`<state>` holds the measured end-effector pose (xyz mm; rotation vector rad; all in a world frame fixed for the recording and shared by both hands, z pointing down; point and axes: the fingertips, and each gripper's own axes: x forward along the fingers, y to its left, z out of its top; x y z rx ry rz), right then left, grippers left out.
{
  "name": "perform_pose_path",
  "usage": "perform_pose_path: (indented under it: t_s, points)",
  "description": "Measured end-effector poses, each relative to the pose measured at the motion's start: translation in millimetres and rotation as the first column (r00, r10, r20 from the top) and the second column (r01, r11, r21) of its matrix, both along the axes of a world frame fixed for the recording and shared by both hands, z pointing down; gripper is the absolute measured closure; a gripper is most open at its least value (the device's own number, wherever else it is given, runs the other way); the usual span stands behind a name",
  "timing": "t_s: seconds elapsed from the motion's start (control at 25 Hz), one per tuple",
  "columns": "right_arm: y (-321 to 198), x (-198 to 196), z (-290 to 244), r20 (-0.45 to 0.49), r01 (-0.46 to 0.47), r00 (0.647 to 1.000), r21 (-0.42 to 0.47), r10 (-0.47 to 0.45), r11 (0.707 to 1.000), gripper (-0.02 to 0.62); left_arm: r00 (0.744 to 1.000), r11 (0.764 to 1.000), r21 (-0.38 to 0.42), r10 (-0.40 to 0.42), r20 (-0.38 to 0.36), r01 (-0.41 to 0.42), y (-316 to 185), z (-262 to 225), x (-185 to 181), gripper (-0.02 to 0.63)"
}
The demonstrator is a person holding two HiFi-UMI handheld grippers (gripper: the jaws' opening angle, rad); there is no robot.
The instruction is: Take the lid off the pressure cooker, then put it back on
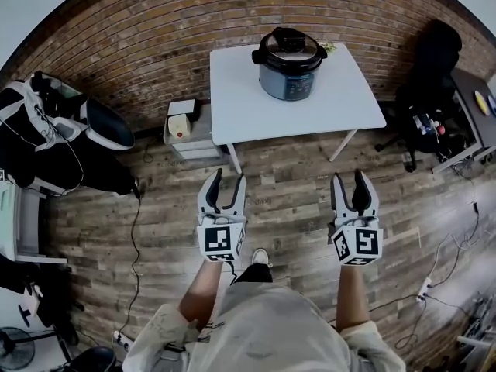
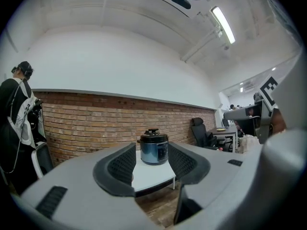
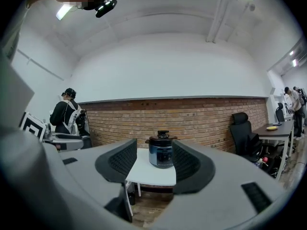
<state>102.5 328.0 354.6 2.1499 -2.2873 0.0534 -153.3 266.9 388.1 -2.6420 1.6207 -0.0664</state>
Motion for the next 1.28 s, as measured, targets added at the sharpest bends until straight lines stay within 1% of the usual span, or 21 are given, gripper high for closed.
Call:
perform_pose_path:
  t_s: [0.28, 0.64, 0.8, 0.92, 1.08, 1.28]
  points:
    - [-49, -12, 3, -0.001, 0.002, 1.000, -0.019, -0.002, 1.000, 0.371, 1.000, 1.000, -0.010, 0.000, -0.014, 0.000, -50, 3, -12, 0.383]
    - [-83, -21, 3, -0.001, 0.009, 1.000, -0.013, -0.009, 1.000, 0.371, 1.000, 1.000, -0.007, 0.000, -0.014, 0.000, -82, 3, -20, 0.383]
    - [-98, -14, 7, 0.011, 0.012, 1.000, -0.014, -0.012, 1.000, 0.371, 1.000, 1.000, -0.005, -0.005, -0.005, 0.005, -96, 3, -16, 0.382]
    - [-118, -8, 10, 0.021, 0.032, 0.999, -0.006, -0.032, 0.999, 0.371, 1.000, 1.000, 0.005, -0.022, 0.000, 0.022, -109, 2, -12, 0.383]
    - [-156, 7, 9, 0.031, 0.059, 0.998, 0.016, -0.060, 0.998, 0.371, 0.999, 0.999, 0.014, -0.048, 0.010, 0.048, -137, 0, 2, 0.383]
    - [-214, 29, -1, 0.055, 0.094, 0.994, 0.042, -0.097, 0.995, 0.371, 0.996, 0.996, 0.023, -0.083, 0.025, 0.083, -185, -15, 19, 0.383]
